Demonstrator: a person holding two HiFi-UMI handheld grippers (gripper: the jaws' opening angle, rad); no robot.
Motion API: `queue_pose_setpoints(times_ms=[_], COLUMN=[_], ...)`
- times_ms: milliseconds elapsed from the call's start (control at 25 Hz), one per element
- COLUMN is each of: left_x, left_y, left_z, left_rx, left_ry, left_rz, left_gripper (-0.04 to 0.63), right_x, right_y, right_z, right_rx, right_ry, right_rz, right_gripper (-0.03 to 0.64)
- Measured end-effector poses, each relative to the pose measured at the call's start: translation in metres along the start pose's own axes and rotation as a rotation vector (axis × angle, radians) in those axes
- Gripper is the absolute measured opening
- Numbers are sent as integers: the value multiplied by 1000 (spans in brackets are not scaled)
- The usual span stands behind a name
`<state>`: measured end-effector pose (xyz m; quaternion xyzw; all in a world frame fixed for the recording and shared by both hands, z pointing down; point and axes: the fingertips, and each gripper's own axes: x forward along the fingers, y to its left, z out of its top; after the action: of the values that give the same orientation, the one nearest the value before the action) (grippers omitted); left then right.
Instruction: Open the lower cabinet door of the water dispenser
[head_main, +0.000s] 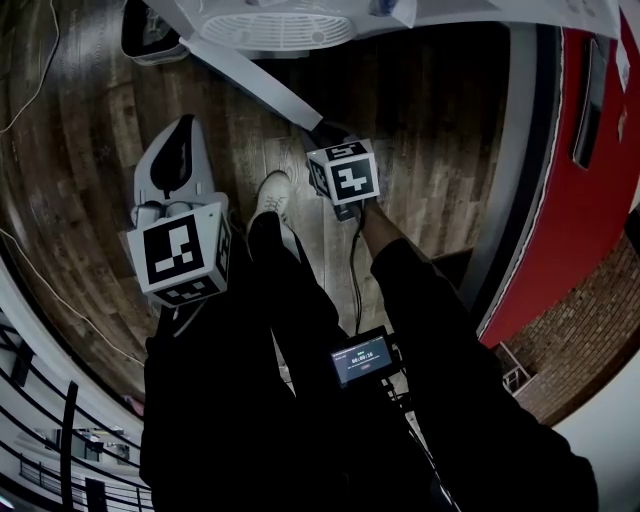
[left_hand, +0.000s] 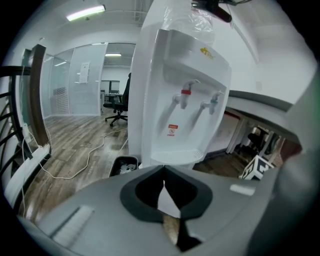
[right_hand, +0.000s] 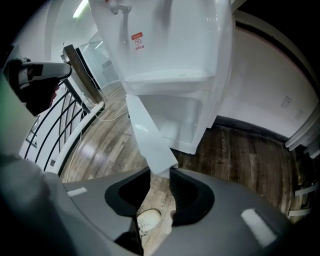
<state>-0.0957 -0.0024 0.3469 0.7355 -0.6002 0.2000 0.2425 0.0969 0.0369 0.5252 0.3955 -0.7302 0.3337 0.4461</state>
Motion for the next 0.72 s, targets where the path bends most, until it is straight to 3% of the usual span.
queue_pose_setpoints(times_ms=[720], left_x=[-3], left_y=[4], left_z=[-5], left_rx=[-13], left_ry=[1], left_rz=[1], left_gripper=[8], right_x=[1], right_y=[31], right_z=[-15], right_rx=[-32], right_ry=[26], right_rz=[51], right_gripper=[114])
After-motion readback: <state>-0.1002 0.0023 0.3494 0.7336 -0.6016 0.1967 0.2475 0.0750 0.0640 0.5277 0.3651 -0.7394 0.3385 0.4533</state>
